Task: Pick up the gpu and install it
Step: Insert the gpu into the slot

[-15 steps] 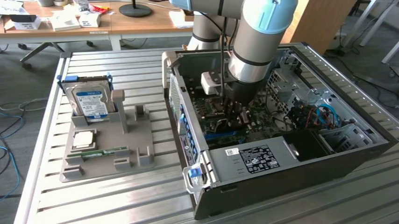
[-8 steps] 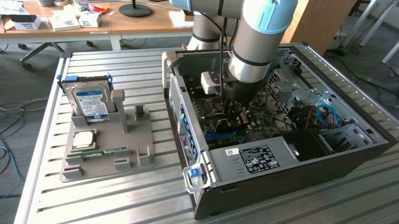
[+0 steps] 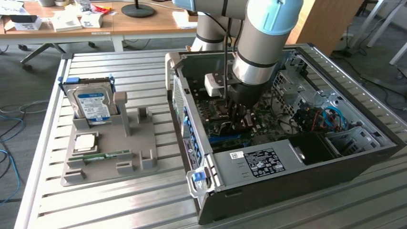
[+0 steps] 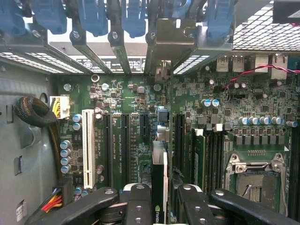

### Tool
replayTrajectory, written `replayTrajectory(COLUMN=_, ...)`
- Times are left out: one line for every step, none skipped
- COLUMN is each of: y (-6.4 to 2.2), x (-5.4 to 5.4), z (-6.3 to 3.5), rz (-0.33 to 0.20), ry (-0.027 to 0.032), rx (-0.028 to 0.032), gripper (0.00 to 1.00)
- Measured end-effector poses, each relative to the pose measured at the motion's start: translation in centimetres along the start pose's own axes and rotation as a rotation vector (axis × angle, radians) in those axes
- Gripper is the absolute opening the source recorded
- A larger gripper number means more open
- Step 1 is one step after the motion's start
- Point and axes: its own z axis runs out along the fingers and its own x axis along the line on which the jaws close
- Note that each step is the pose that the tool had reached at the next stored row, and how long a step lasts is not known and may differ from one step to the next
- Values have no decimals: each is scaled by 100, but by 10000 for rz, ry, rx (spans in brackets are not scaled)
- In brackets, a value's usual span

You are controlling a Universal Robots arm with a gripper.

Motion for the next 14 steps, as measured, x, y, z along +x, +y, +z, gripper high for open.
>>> replayTrajectory(y=4, x=0, z=0, rz=1, ry=0, rx=1, gripper=26)
replayTrajectory(y=10, x=1, z=-1, rz=0, ry=2, rx=2, gripper=26)
replayTrajectory(y=17, x=1, z=-1, rz=-3, ry=1, rx=7, gripper=26)
replayTrajectory(y=25, x=1, z=-1, rz=-3, ry=1, rx=12, gripper=26)
replayTrajectory(y=30, x=0, z=0, rz=-4, ry=0, rx=17, gripper=26)
replayTrajectory(y=34, x=0, z=0, rz=-2, ry=-1, rx=20, gripper=26)
replayTrajectory(y=38, x=1, z=0, rz=-2, ry=-1, rx=25, gripper=26)
replayTrajectory(y=41, x=1, z=-1, rz=-2, ry=1, rx=26, gripper=26)
replayTrajectory(y=41, x=1, z=-1, rz=-4, ry=0, rx=28, gripper=26)
replayTrajectory(y=42, x=1, z=-1, rz=-4, ry=0, rx=29, gripper=26)
replayTrajectory(y=42, x=1, z=-1, rz=-4, ry=0, rx=30, gripper=26)
replayTrajectory(y=43, x=1, z=0, rz=-3, ry=0, rx=31, gripper=26)
replayTrajectory(y=43, x=2, z=1, rz=-2, ry=1, rx=30, gripper=26)
replayTrajectory(y=44, x=2, z=1, rz=-1, ry=2, rx=29, gripper=26)
